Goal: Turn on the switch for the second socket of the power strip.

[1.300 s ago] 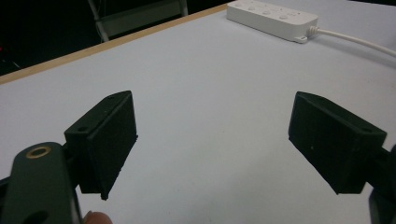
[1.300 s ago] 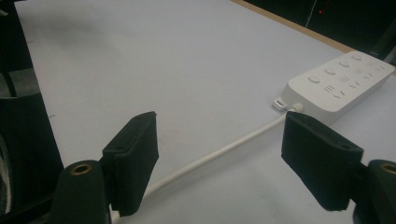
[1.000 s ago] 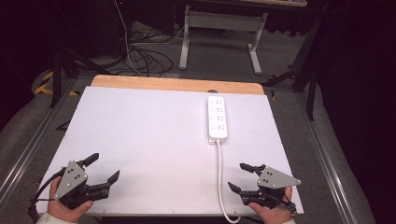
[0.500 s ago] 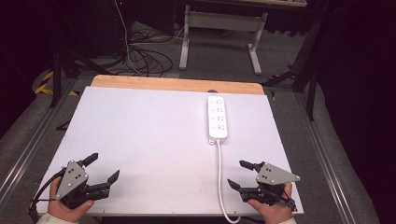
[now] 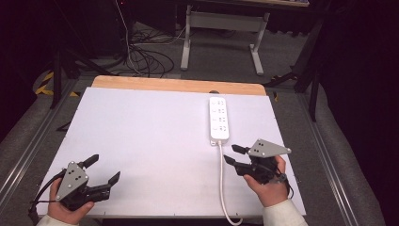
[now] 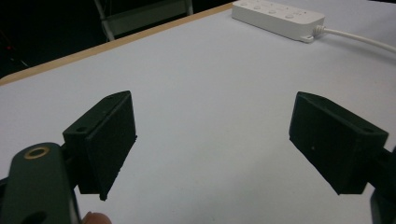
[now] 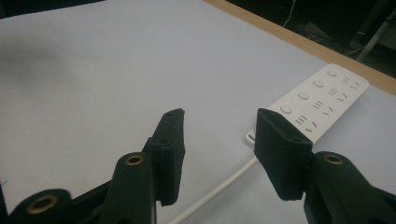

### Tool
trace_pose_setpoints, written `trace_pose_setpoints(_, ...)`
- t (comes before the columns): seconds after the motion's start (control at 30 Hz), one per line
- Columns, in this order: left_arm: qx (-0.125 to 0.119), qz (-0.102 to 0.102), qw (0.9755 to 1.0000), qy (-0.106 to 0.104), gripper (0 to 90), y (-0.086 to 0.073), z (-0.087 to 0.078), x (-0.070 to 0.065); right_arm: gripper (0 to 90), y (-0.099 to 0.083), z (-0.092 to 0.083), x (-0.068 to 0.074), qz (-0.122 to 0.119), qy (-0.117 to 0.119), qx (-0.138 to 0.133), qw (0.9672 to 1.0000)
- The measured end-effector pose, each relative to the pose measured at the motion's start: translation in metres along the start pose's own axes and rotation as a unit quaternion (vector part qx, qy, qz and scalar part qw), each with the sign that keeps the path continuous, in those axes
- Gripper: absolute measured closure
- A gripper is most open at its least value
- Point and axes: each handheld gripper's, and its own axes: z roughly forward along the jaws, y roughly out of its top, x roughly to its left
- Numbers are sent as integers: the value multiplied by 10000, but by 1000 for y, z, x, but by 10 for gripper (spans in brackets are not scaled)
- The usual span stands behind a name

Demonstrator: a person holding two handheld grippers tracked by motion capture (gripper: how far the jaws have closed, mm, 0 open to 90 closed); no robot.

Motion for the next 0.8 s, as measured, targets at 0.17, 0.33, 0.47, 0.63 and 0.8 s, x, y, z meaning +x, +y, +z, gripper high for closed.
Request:
trace_pose_setpoints(0.17, 2, 3, 10000, -6, 155, 0, 0, 0, 543, 13, 9, -8, 44, -70, 17, 10000)
trace_pose_setpoints(0.33, 9, 8, 10000, -13, 155, 0, 0, 0, 555, 22, 15, -13, 56, -109, 20, 9999)
trace_pose_setpoints(0.47, 20, -2, 10000, -22, 156, 0, 0, 0, 555, 29, 17, -17, -22, -158, 32, 9999)
trace_pose_setpoints(0.63, 29, -6, 10000, -8, 157, 0, 0, 0, 554, 40, 22, -27, -81, -215, 104, 9997)
trace_pose_setpoints(0.8, 36, 4, 10000, -7, 157, 0, 0, 1, 554, 44, 25, -32, -55, -265, 103, 9996)
